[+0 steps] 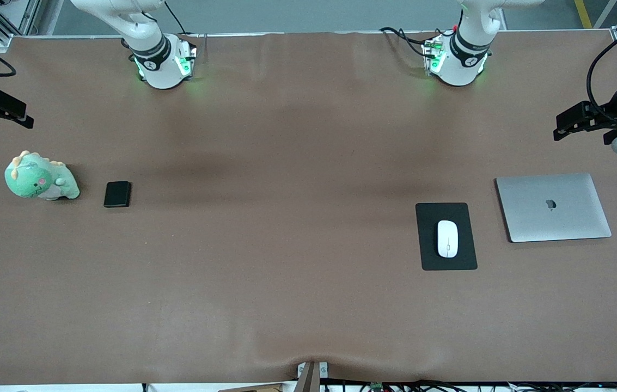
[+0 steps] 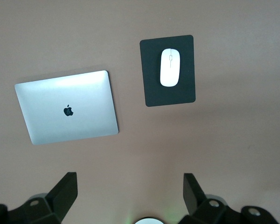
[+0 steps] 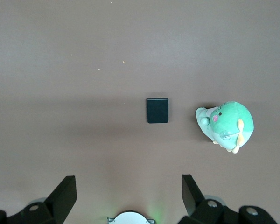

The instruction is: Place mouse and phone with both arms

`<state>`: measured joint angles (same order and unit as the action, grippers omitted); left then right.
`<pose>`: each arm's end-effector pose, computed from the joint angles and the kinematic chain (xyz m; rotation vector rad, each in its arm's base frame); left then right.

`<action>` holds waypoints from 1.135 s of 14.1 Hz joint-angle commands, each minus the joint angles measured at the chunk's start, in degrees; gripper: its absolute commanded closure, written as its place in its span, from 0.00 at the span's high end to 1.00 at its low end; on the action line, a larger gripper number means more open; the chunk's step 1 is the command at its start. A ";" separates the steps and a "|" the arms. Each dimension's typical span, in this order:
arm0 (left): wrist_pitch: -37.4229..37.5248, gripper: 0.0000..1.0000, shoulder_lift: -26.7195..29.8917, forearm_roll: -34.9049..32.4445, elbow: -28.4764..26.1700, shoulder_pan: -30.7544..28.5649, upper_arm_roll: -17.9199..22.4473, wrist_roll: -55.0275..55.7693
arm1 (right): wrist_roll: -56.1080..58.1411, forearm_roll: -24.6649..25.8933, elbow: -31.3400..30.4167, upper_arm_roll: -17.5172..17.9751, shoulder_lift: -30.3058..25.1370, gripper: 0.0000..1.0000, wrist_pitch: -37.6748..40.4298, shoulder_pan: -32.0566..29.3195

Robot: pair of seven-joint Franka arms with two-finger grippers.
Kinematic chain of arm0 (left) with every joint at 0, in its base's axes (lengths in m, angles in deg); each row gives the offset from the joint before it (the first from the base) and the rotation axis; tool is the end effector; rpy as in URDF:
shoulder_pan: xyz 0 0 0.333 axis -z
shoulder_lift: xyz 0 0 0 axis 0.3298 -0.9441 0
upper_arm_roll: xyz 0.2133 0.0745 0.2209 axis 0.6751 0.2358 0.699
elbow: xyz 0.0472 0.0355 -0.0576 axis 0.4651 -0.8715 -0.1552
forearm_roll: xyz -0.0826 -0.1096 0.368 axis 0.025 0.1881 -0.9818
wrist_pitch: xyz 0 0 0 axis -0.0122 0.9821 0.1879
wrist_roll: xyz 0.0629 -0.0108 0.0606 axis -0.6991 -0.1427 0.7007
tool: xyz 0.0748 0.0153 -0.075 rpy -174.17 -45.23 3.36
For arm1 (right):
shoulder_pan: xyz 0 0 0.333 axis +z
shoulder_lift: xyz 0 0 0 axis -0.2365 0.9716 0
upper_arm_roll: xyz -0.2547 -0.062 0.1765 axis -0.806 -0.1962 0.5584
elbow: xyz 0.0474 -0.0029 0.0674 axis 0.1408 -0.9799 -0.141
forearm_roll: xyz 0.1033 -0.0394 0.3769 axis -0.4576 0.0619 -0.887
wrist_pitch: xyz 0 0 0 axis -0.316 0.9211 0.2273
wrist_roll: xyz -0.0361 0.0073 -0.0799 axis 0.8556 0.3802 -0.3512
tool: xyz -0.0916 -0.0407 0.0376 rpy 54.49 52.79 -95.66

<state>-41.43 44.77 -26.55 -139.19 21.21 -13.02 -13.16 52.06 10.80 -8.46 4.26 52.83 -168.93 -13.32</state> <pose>0.5484 -0.0242 0.6250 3.1257 -0.1668 -0.1202 0.5203 -0.0468 0.6392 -3.1084 -0.0334 0.1351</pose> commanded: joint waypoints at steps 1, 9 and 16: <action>-0.63 1.00 0.53 0.31 -0.45 0.15 -0.04 0.57 | -0.15 0.99 -0.30 0.17 -0.91 1.00 -0.19 0.08; -0.63 1.00 -0.25 0.40 -0.01 0.15 -0.13 0.57 | -0.06 0.99 0.40 0.08 -0.73 1.00 -0.36 -0.53; -0.63 1.00 -0.34 0.40 -0.01 -0.20 -0.13 0.57 | 0.29 0.47 0.32 -0.01 -0.82 1.00 0.34 -3.08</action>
<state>-41.51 44.38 -26.55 -139.19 21.23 -13.07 -12.97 52.07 10.80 -8.17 3.73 52.83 -169.19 -15.16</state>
